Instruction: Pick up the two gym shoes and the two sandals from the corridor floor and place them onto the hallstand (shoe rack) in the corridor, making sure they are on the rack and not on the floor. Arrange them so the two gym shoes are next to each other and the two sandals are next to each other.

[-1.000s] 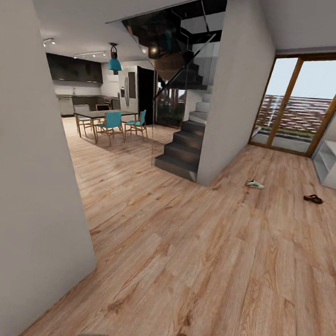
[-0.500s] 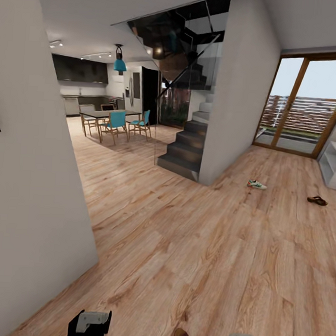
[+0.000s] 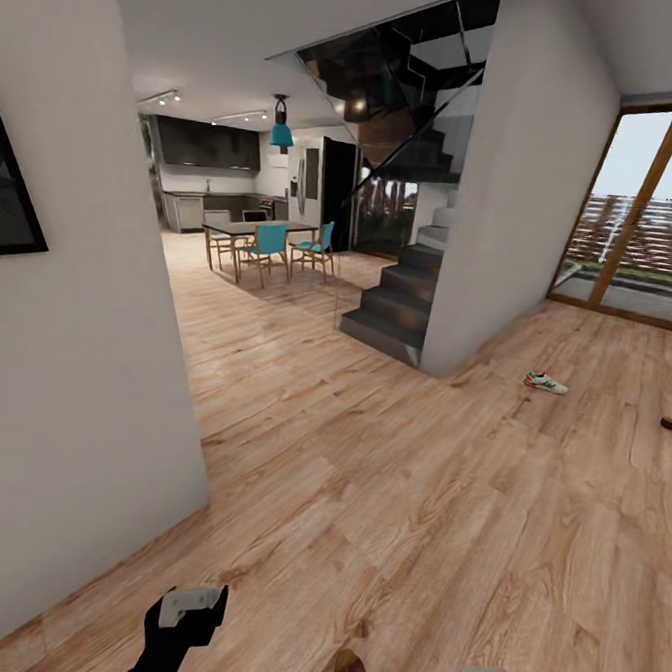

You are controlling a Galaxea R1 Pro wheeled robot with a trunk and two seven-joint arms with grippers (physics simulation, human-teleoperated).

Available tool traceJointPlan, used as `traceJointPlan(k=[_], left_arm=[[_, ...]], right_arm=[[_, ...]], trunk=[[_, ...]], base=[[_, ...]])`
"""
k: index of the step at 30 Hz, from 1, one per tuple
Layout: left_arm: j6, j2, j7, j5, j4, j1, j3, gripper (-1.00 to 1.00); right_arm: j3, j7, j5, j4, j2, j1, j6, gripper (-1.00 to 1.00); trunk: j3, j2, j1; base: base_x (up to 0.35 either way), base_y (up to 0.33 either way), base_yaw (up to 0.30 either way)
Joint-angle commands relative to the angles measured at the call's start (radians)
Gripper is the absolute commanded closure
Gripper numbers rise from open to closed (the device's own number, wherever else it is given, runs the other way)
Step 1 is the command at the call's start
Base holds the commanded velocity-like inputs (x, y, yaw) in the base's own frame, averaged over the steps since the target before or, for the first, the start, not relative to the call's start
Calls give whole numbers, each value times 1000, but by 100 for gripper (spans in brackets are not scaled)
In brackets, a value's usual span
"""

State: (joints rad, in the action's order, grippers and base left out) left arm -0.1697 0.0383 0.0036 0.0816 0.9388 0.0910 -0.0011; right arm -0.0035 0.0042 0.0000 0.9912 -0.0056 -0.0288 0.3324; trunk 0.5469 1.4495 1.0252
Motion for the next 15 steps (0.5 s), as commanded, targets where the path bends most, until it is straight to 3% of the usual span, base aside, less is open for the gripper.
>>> traceJointPlan(k=[1, 4, 10, 13, 15], left_arm=[[-2, 0, -1, 15, 0, 4, 0, -100], [-3, 0, -1, 28, 1, 5, 0, -100], [-2, -4, 0, 116, 1, 10, 4, -100], [40, -6, 1, 136, 1, 52, 4, -100], [135, -9, 1, 142, 1, 115, 3, -100]], right_arm=[[1, 0, 2, 1, 1, 0, 5, -100], [2, 0, 3, 0, 1, 0, 5, -100], [5, 0, 7, 0, 1, 0, 5, -100], [3, -4, 8, 0, 1, 0, 5, -100], [3, -6, 8, 0, 2, 0, 5, -100]], trunk=[[1, 1, 0], [1, 1, 0], [1, 1, 0], [1, 1, 0], [1, 1, 0]], base=[[-29, -92, 24], [-15, -48, 12], [-3, -10, 3], [-1, -2, 1], [0, -1, 0]])
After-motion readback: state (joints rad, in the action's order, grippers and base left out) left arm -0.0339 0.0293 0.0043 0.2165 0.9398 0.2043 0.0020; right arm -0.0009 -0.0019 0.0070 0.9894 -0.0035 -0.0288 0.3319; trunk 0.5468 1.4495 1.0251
